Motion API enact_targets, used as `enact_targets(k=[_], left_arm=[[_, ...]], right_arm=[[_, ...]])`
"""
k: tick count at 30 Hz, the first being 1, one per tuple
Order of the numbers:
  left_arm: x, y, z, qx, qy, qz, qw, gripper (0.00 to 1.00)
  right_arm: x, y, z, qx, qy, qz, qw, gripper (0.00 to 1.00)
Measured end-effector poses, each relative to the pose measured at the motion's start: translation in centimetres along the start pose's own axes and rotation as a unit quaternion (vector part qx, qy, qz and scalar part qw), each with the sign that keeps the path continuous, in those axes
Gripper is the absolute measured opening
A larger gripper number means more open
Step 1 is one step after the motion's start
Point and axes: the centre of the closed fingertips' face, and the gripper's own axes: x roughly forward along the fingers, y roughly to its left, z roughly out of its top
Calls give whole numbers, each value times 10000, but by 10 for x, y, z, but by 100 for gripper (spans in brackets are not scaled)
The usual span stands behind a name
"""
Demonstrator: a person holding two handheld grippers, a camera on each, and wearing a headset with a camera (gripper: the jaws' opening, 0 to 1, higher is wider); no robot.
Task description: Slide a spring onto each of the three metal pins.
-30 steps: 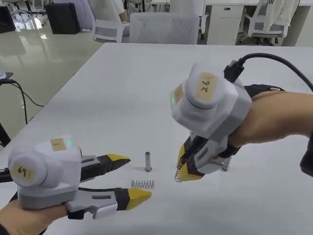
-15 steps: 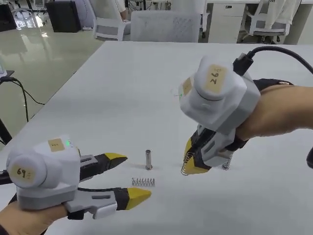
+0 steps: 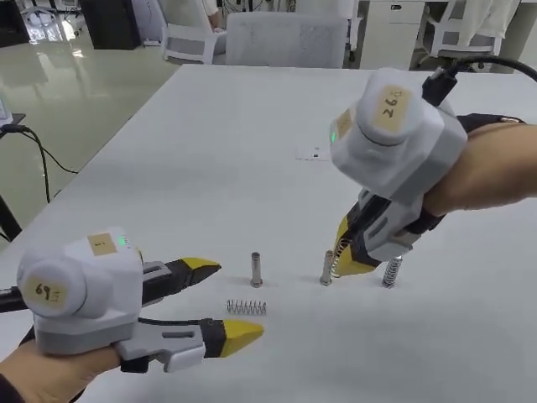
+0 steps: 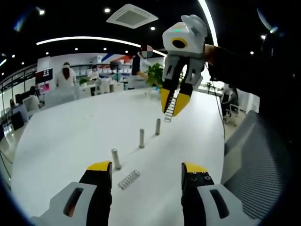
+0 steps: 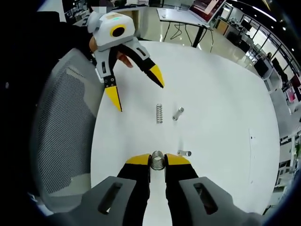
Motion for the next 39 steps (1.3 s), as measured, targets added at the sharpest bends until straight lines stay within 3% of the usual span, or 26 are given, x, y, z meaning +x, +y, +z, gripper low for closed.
enact_targets(k=[9,27,39], left_arm=[[1,-1,-1,-4,15,-9,10000,55],[3,-2,-4,-37,66,-33,10000,54],[4,-3,-7,-54,103,-41,9999,54]], right_arm=[[0,-12,-5,87,39,-89,9999,8],[18,-44,-18,182,243,-322,9990,8],[32,-54,-19,193,285,-361,9988,8]])
